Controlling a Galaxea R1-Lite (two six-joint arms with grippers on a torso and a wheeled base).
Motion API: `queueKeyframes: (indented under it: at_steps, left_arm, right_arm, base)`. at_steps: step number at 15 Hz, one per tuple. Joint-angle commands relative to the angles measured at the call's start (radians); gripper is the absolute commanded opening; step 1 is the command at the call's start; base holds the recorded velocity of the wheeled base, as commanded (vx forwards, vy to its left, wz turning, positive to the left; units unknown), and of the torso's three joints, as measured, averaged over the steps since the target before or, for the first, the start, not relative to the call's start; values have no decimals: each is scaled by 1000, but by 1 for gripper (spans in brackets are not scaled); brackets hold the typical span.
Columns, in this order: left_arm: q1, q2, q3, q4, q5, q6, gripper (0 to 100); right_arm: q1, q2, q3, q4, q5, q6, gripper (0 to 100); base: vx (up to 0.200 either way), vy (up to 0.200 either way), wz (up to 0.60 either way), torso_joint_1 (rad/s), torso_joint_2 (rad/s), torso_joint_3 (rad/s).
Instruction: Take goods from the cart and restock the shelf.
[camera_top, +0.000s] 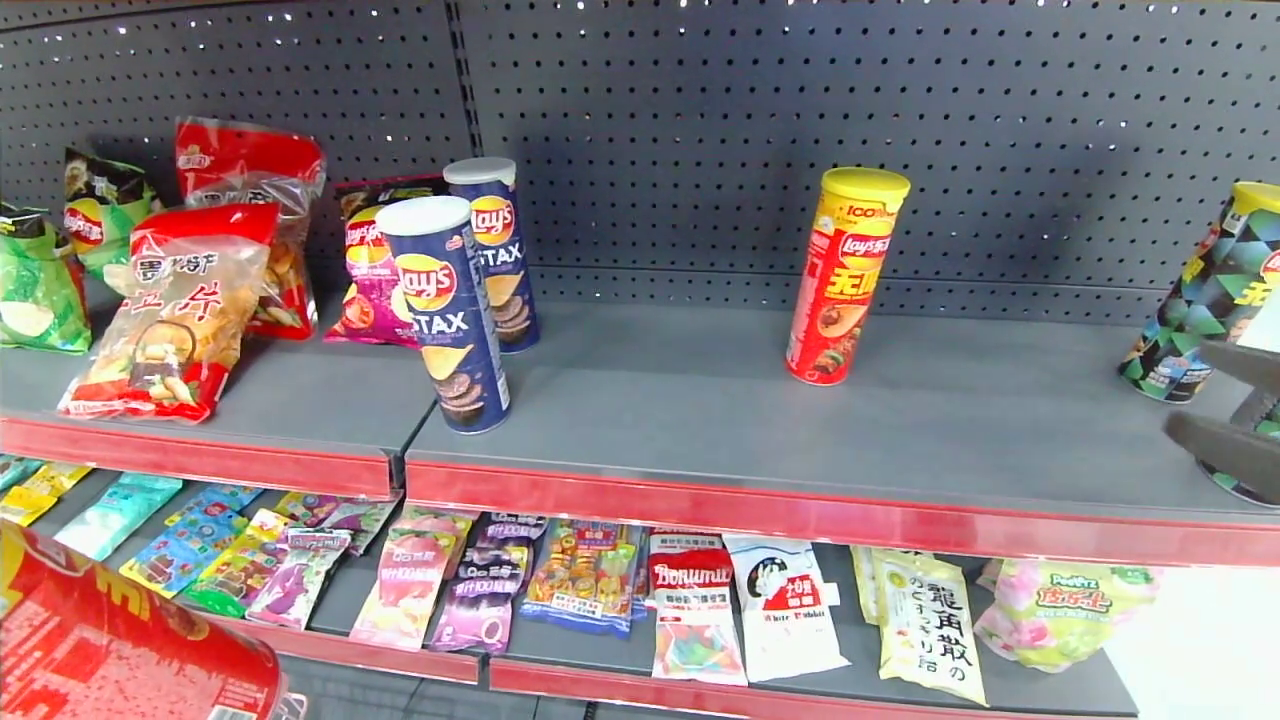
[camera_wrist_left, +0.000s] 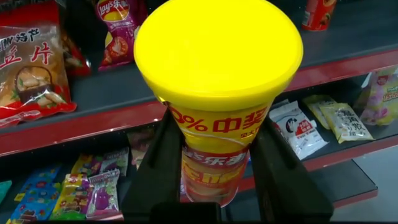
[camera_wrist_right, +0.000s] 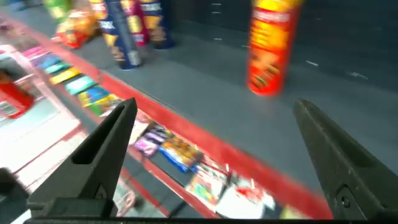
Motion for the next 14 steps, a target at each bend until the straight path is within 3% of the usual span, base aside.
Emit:
queueKeyframes:
  at_steps: [1,4,7,14]
  left_arm:
    - [1,0,0,1,1,1,0]
    - [4,0,-3,1,3,17,0]
    - [4,6,-3,1,3,24,0]
    - [2,15,-3,1,1,26,0]
  right_arm:
    - [22,368,-72,-145,118,-9,100]
    - [5,575,-220,-182,162,-55,100]
    - [-75,731,-335,-241,264,-167,100]
    - [-125,881,-517,-241,294,-170,100]
  base:
    - [0,0,0,0,0,0]
    - [0,0,0,0,0,0]
    - [0,0,0,0,0,0]
    - [0,0,0,0,0,0]
